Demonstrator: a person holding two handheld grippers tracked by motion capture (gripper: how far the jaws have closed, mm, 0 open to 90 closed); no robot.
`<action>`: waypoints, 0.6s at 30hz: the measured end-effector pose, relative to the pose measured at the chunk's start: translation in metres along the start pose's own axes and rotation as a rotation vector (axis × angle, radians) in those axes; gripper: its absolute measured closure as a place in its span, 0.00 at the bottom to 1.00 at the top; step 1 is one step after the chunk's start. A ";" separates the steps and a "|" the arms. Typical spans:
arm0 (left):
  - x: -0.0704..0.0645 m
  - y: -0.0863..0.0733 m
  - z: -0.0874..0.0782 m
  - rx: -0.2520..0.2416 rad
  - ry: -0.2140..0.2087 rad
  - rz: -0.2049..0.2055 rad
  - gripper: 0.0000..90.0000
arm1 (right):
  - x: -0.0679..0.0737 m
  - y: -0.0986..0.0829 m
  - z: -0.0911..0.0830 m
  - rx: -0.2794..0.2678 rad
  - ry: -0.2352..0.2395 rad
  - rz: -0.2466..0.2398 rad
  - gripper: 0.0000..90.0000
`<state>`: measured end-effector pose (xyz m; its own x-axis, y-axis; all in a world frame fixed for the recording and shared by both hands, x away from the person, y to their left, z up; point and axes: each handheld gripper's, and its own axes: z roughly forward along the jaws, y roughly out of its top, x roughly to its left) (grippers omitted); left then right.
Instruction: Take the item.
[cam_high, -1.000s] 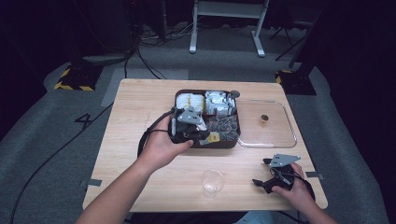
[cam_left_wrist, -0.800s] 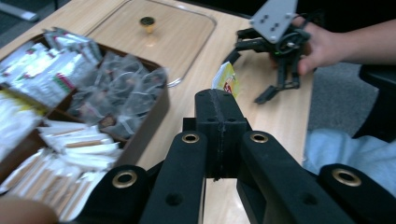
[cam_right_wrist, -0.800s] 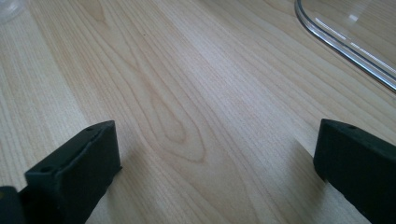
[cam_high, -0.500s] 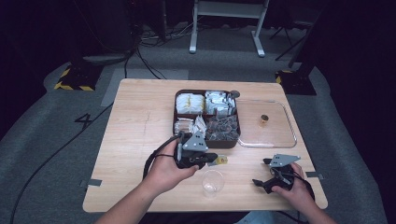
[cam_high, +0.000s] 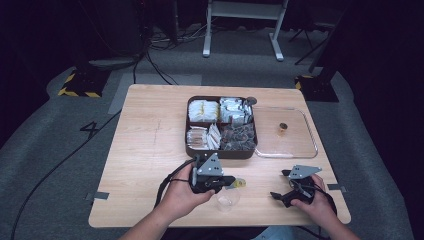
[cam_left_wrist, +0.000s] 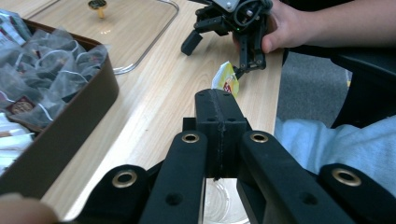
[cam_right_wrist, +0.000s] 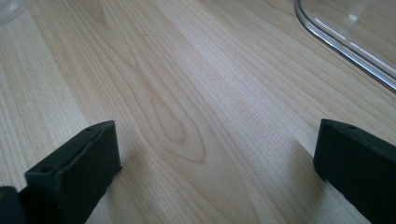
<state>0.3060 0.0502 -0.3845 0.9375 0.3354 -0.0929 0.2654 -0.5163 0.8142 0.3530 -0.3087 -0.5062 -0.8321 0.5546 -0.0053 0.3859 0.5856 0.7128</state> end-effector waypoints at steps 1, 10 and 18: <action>0.000 -0.002 0.001 -0.001 0.001 -0.002 1.00 | 0.000 0.000 0.000 0.000 0.000 0.000 0.01; -0.004 -0.010 0.008 -0.004 -0.009 0.006 1.00 | 0.000 0.000 0.000 0.000 0.000 0.000 0.01; -0.007 -0.017 0.013 0.008 -0.016 0.003 1.00 | 0.000 0.000 0.000 0.000 0.000 0.000 0.01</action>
<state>0.2974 0.0467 -0.4050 0.9419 0.3210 -0.0994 0.2641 -0.5241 0.8097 0.3529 -0.3086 -0.5062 -0.8320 0.5547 -0.0054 0.3859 0.5857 0.7128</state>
